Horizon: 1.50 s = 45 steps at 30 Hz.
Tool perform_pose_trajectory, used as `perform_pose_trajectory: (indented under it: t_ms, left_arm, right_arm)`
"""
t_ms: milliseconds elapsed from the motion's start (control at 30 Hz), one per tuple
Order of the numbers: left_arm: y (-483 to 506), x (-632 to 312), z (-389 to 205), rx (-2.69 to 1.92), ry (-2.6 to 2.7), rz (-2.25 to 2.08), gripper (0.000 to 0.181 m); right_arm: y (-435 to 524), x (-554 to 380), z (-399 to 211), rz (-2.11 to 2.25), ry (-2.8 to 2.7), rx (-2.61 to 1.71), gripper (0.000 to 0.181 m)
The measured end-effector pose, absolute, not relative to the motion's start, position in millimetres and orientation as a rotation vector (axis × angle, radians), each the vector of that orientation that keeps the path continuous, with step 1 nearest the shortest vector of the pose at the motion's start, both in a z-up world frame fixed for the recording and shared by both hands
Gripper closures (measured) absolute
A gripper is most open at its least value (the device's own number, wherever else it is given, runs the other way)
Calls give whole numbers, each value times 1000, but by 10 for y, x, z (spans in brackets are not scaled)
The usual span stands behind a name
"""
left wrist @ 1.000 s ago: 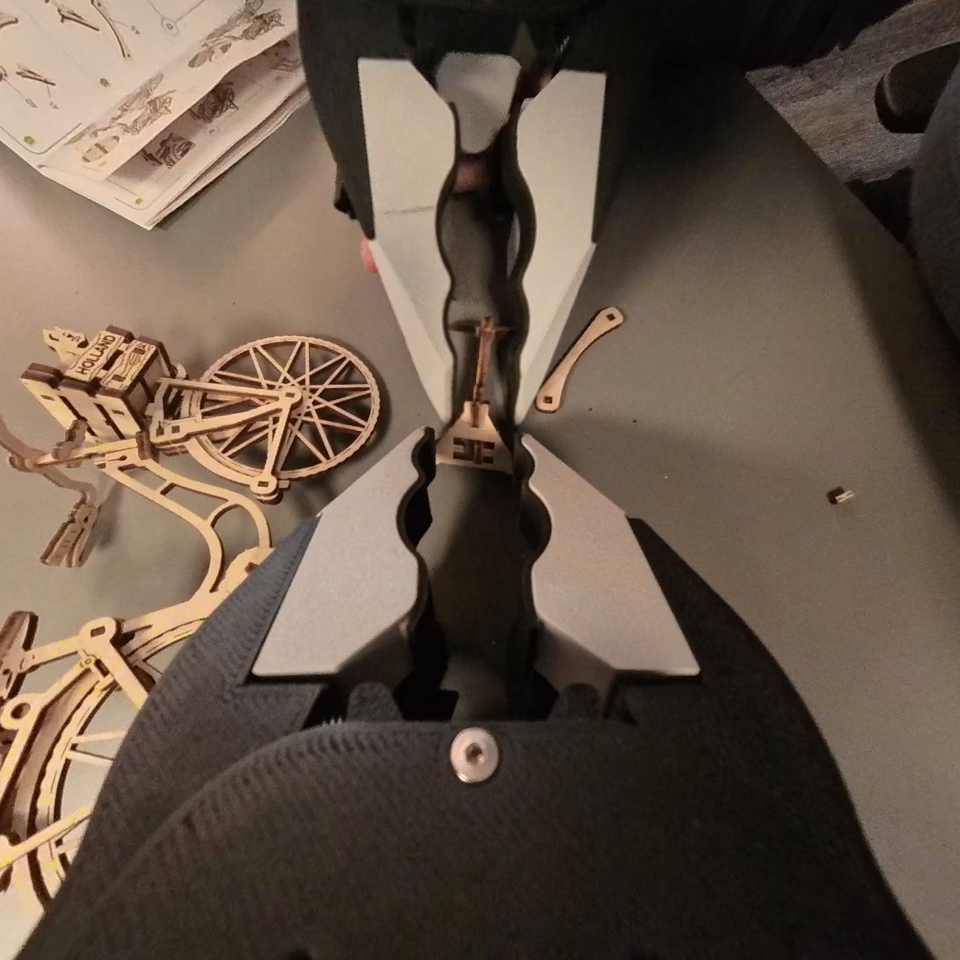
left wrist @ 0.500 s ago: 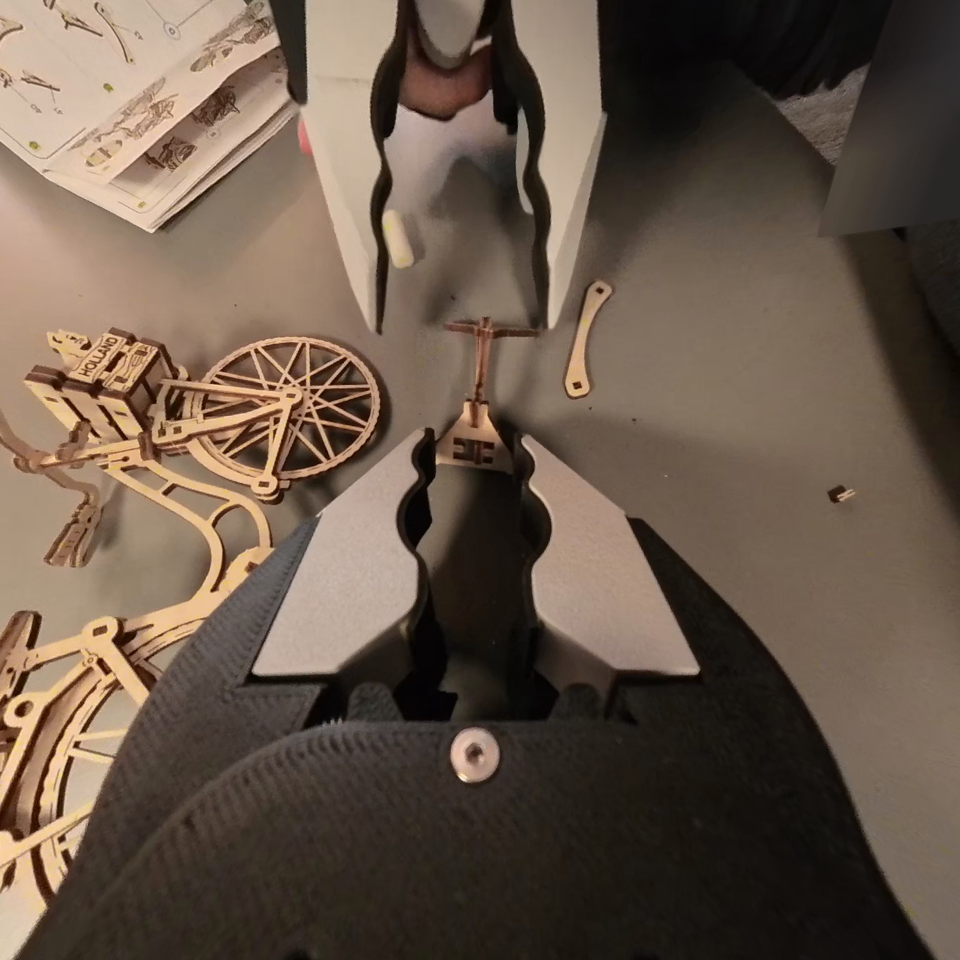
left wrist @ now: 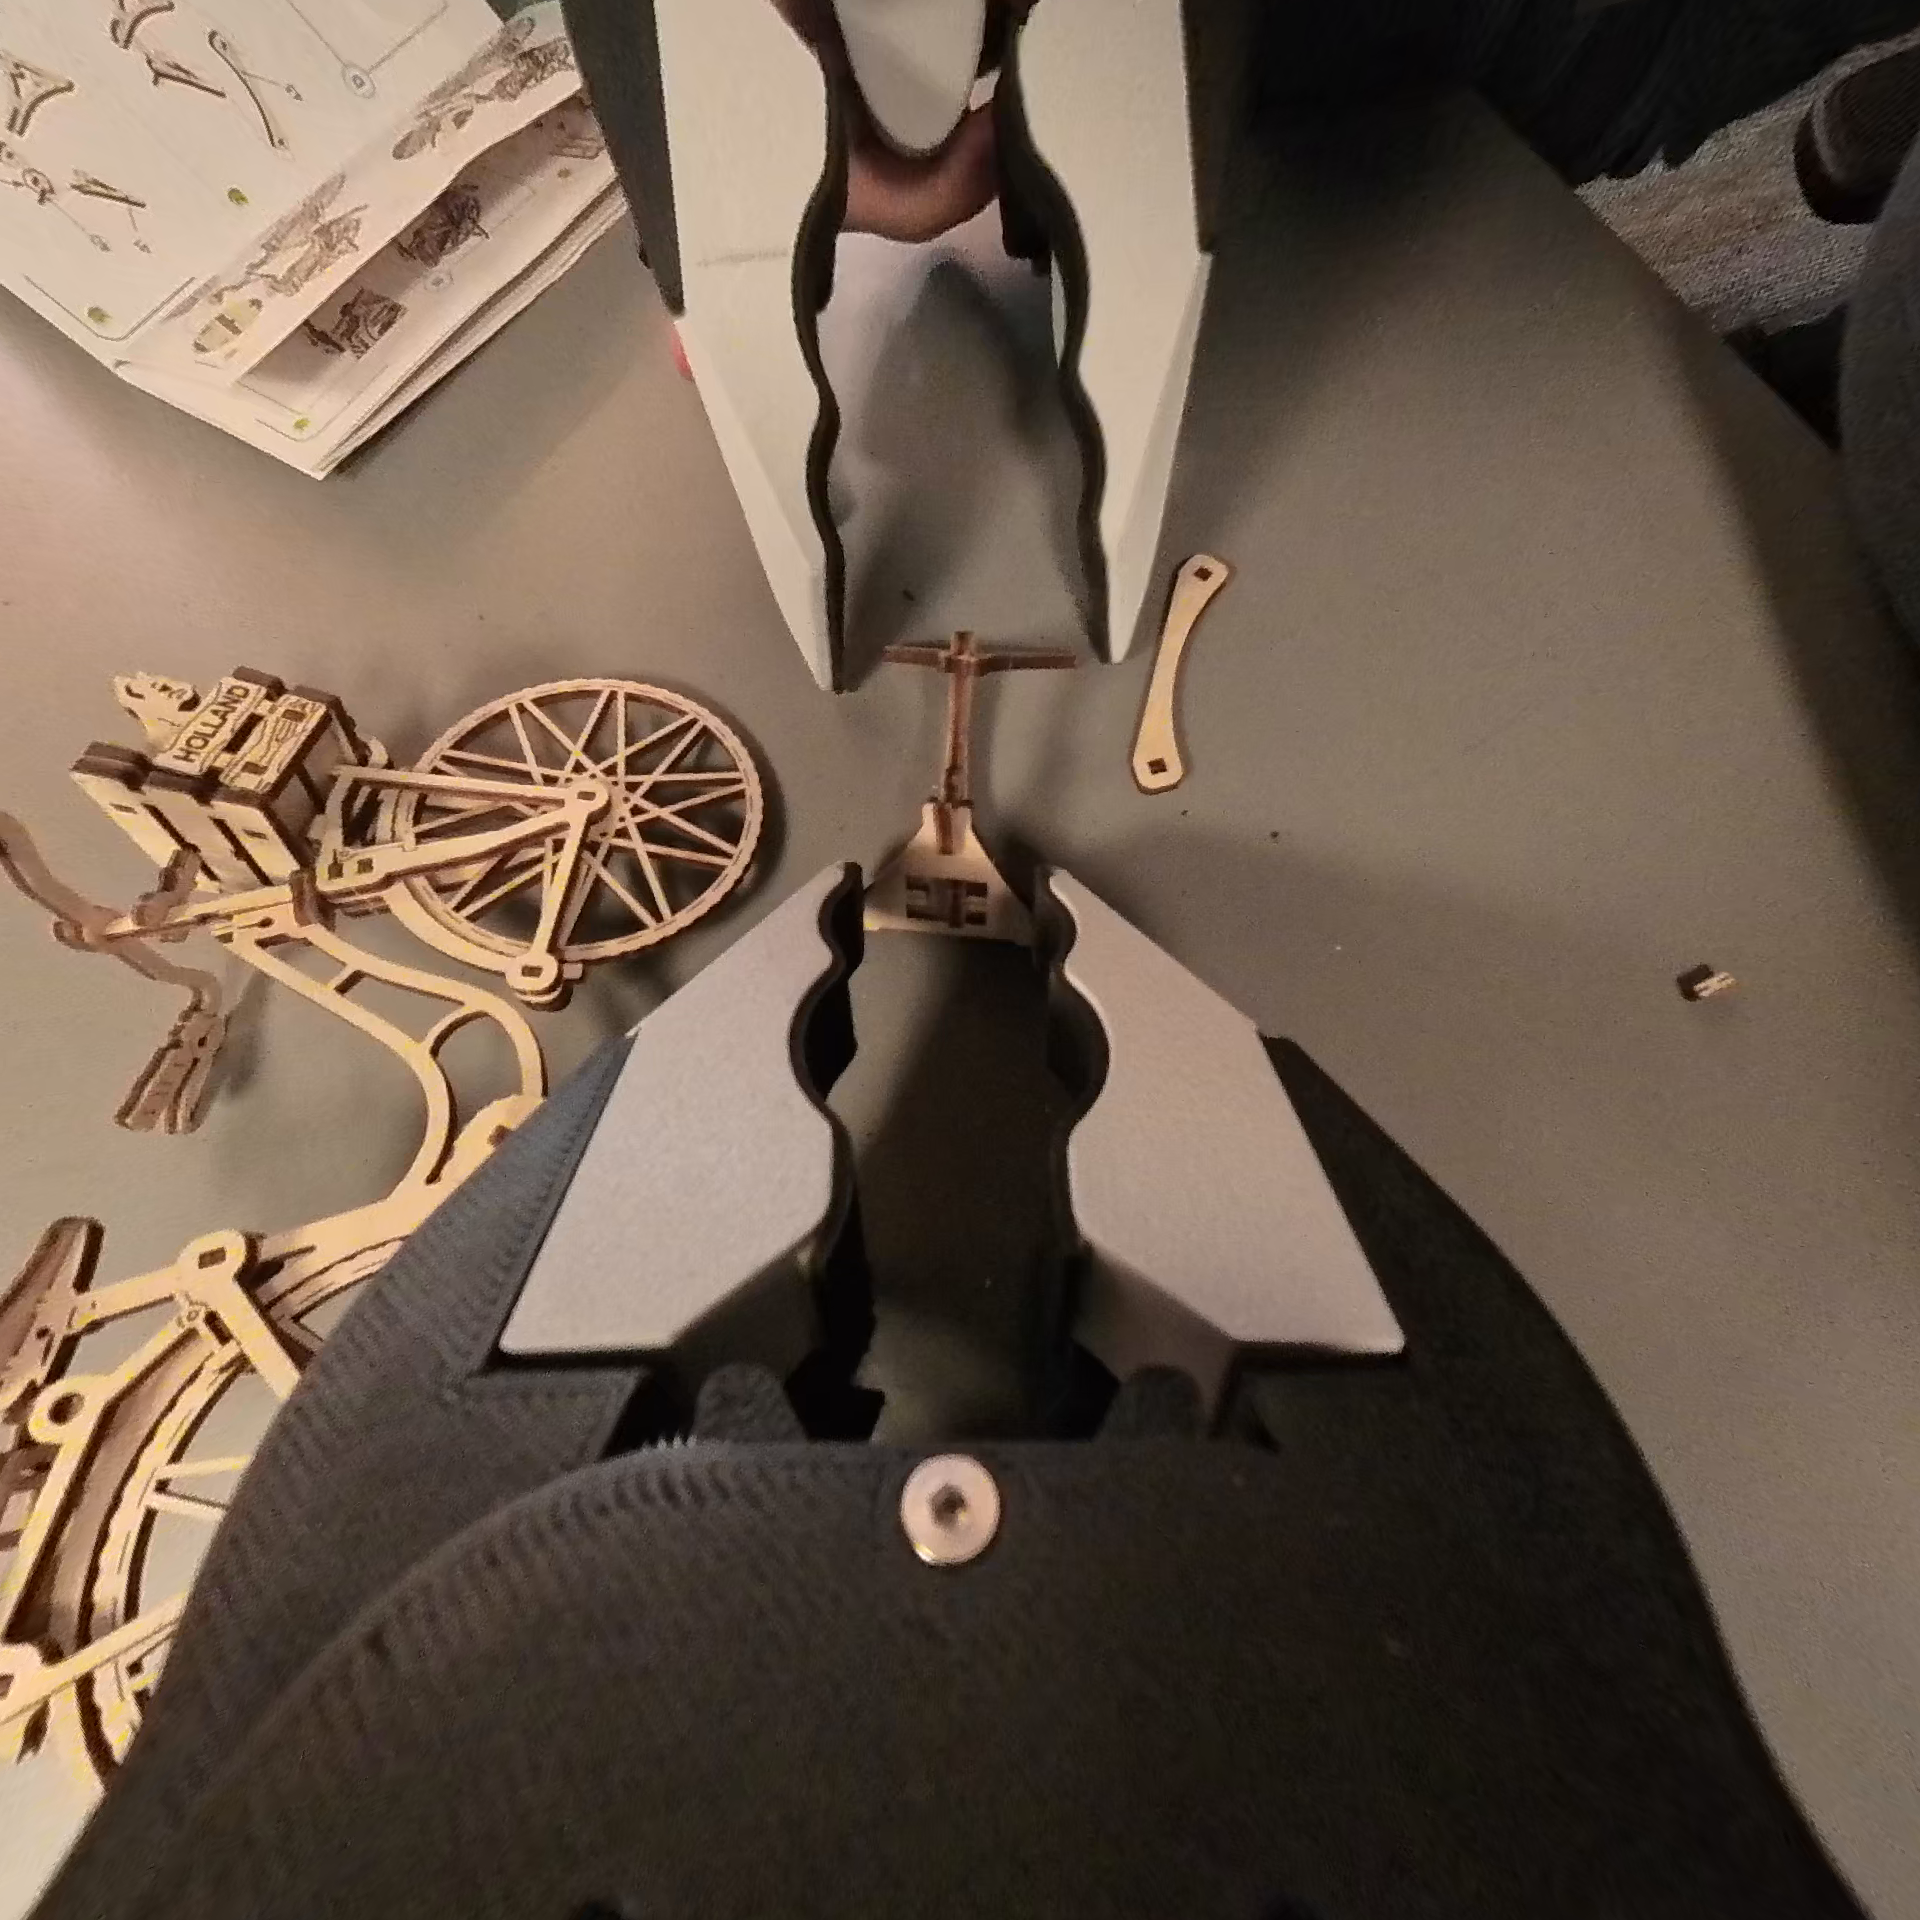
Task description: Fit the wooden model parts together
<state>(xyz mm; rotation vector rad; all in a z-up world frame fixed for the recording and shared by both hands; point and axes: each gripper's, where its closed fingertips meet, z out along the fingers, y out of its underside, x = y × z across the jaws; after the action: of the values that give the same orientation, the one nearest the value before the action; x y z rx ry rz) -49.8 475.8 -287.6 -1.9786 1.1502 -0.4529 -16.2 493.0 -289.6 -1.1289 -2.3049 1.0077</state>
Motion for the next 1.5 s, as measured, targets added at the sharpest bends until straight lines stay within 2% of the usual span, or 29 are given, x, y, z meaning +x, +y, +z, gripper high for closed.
perform_pose_trajectory:
  t_ms: [467, 1033, 1500]
  left_arm:
    - [4755, -498, -2877, -1987, 1145, -470, 149]
    - [4755, -497, -2877, -1989, 1144, -472, 149]
    - [4752, -496, -2874, -1991, 1142, -480, 149]
  right_arm:
    - [4880, -184, -2891, 1075, -2300, -1130, 144]
    - [4924, -176, -2891, 1018, -2301, -1114, 137]
    - [4924, -201, -2896, 1048, -2288, -1146, 140]
